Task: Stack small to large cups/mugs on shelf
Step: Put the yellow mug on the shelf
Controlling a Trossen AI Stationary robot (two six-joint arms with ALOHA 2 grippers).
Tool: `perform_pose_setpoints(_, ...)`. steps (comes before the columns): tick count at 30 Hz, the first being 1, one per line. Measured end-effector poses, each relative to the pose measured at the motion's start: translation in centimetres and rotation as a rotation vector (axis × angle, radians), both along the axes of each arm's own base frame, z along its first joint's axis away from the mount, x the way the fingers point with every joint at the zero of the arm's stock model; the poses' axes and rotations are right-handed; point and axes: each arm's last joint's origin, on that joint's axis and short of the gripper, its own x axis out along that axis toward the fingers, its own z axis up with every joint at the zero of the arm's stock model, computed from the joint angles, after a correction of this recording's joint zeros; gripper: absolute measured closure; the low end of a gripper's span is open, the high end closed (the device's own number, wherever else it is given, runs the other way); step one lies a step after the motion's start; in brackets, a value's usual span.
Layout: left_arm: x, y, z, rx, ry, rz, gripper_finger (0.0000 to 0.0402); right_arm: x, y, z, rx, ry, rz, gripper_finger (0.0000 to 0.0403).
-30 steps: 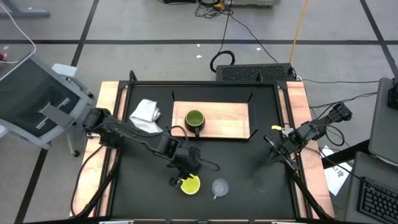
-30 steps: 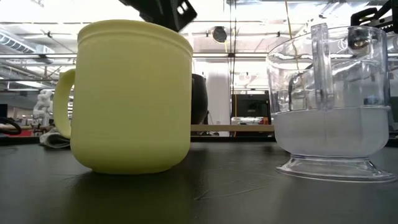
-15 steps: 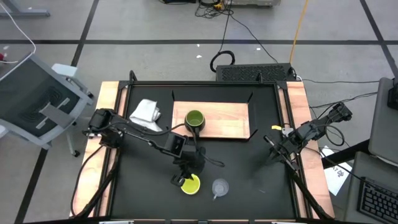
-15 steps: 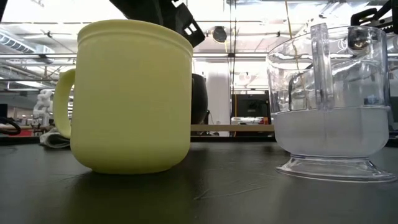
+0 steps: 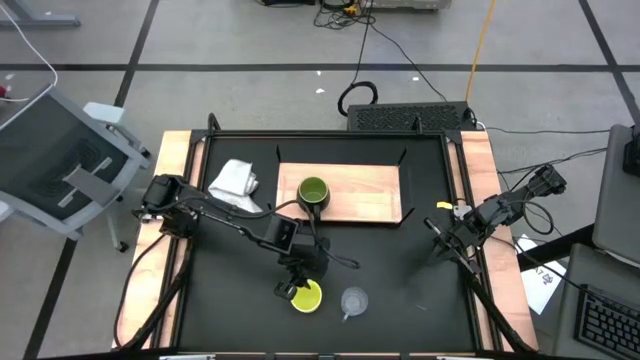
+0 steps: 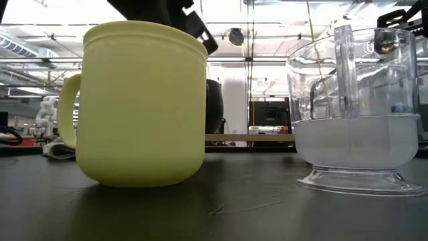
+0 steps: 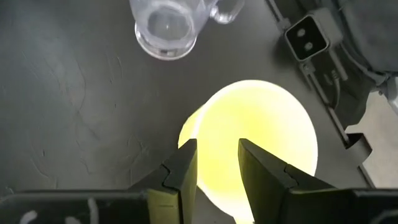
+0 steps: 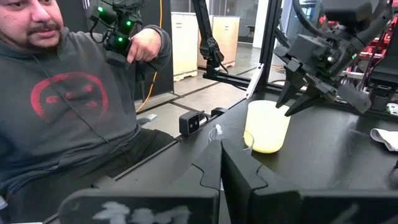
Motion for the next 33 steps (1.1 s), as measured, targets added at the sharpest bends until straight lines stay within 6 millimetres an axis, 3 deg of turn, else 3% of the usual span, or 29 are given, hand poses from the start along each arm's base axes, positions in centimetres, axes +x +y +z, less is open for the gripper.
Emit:
perform_pose_setpoints(27,-0.2,0.3,-0.9,0.048,-0.001,0.032,0.0284,0.0,0.0,0.0,-0.003,-0.003,0.0,0.0403)
perform_pose_setpoints(33,0.4,-0.2,-3.2,0.053,0.061,0.041,0.0284,0.1,0.1,-0.6,-0.008,0.007,0.0,0.0403)
